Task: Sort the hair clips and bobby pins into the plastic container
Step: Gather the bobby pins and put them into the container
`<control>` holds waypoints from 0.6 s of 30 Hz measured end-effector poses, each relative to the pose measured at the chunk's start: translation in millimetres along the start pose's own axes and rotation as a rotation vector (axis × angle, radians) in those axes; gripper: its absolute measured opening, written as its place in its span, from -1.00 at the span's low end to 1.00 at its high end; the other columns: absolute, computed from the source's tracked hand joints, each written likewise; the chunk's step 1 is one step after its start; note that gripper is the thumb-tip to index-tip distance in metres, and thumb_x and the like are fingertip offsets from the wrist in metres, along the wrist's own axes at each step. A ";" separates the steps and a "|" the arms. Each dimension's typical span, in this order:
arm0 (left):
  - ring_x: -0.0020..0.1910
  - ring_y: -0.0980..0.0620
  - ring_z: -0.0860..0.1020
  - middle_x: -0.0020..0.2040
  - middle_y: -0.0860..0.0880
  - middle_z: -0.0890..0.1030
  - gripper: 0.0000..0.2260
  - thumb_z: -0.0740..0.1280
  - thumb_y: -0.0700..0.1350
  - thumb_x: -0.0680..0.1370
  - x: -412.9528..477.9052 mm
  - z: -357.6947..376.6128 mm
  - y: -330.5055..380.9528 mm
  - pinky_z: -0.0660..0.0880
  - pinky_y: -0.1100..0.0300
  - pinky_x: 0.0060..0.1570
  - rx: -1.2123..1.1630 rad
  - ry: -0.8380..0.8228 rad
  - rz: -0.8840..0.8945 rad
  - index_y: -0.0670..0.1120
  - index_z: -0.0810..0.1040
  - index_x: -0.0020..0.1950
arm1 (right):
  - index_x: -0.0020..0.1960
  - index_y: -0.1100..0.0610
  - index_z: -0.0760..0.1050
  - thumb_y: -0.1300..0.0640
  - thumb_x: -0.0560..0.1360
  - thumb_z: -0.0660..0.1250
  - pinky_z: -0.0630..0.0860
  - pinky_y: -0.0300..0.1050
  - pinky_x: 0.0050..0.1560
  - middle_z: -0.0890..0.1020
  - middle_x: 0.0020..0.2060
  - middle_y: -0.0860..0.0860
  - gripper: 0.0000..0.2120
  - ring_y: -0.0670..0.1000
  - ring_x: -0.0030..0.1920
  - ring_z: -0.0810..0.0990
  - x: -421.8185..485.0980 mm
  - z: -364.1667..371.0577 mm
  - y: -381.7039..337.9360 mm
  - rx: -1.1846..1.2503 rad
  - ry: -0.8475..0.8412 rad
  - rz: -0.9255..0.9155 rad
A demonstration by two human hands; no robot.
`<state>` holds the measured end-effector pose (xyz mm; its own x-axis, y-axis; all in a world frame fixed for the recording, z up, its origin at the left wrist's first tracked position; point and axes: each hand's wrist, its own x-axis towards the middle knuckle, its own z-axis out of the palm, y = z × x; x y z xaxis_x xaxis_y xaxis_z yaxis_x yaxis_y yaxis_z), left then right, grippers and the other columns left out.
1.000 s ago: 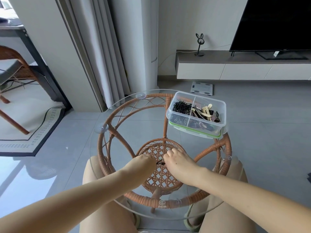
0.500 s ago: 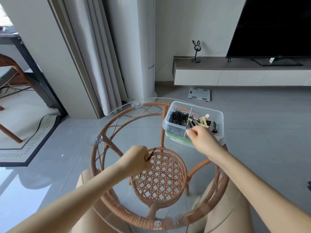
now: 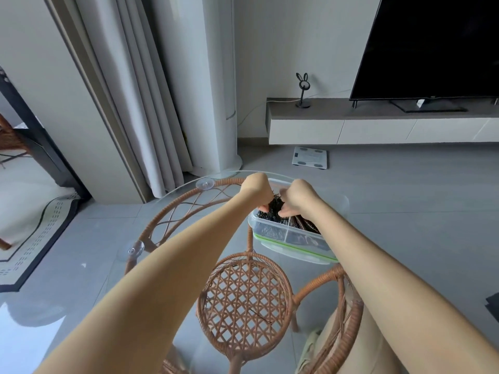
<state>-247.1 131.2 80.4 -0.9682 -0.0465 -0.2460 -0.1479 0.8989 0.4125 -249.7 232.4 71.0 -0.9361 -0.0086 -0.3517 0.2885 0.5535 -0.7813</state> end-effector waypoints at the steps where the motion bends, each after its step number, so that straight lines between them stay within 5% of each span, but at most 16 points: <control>1: -0.09 -0.05 0.68 -0.11 -0.15 0.71 -0.66 0.30 -0.26 0.50 1.3 0.4 0.7 0.42 0.24 -0.41 0.015 0.031 0.011 -0.15 0.34 -0.47 | 0.16 0.40 0.44 0.29 0.54 0.17 0.62 -0.08 -0.10 0.60 0.07 0.31 -0.74 0.20 0.00 0.65 -1.0 -1.5 0.7 0.019 -0.006 -0.001; 4: -0.12 -0.17 0.64 -0.28 -0.15 0.63 -0.69 0.23 -0.26 0.52 5.1 3.6 -2.3 0.45 0.15 -0.34 -0.052 0.137 0.035 -0.18 0.34 -0.44 | 0.08 0.41 0.49 0.35 0.53 0.13 0.60 -0.01 0.06 0.65 -0.05 0.32 -0.77 0.20 -0.06 0.68 -16.2 -6.7 6.0 -0.008 0.040 0.032; 6: -0.23 -0.18 0.55 -0.37 -0.11 0.52 -0.78 0.20 -0.22 0.51 1.2 3.3 -10.5 0.40 0.14 -0.31 -0.074 0.235 0.036 -0.20 0.44 -0.34 | -0.07 0.39 0.55 0.29 0.54 0.17 0.64 0.02 -0.07 0.69 -0.23 0.28 -0.78 0.21 -0.23 0.69 -37.3 -8.6 10.6 -0.081 0.086 -0.102; 9: -0.20 -0.12 0.46 -0.26 -0.10 0.50 -0.87 0.25 -0.14 0.51 -12.2 12.4 -27.4 0.39 0.13 -0.23 -0.030 0.183 0.051 -0.15 0.46 -0.22 | -0.21 0.30 0.58 0.09 0.48 0.33 0.60 -0.10 -0.29 0.67 -0.36 0.14 -0.73 0.10 -0.36 0.65 -87.2 8.4 35.4 -0.354 -0.158 -0.230; 12: -0.13 -0.20 0.59 -0.24 -0.19 0.55 -0.88 0.18 -0.29 0.48 -21.9 25.8 -39.7 0.44 0.10 -0.29 -0.134 0.120 0.035 -0.27 0.51 -0.10 | -0.07 0.30 0.57 -0.03 0.38 0.41 0.49 -0.13 -0.15 0.65 -0.20 0.13 -0.63 0.07 -0.20 0.60 -121.6 43.9 72.5 -0.704 -0.343 -0.321; 16: -0.10 -0.17 0.67 -0.39 -0.11 0.53 -0.75 0.11 -0.34 0.47 -27.6 30.8 -43.7 0.35 0.27 -0.50 -0.194 0.122 -0.019 -0.18 0.32 -0.41 | -0.03 0.22 0.53 0.08 0.43 0.39 0.36 -0.17 -0.11 0.57 -0.06 0.08 -0.78 0.06 -0.10 0.51 -139.3 67.0 97.3 -0.686 -0.233 -0.441; 18: -0.14 -0.14 0.68 -0.28 -0.19 0.66 -0.73 0.09 -0.34 0.49 -36.3 27.2 -44.3 0.28 0.32 -0.62 -0.182 0.109 -0.015 -0.16 0.29 -0.41 | -0.05 0.24 0.55 0.15 0.49 0.31 0.41 -0.16 -0.09 0.60 -0.03 0.11 -0.85 0.08 -0.05 0.56 -140.9 72.1 102.2 -0.714 -0.170 -0.475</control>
<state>-200.0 104.9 47.2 -0.9803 -0.1149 -0.1608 -0.1867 0.8049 0.5632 -73.8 230.1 3.5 -0.8662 -0.4631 -0.1876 -0.3727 0.8489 -0.3747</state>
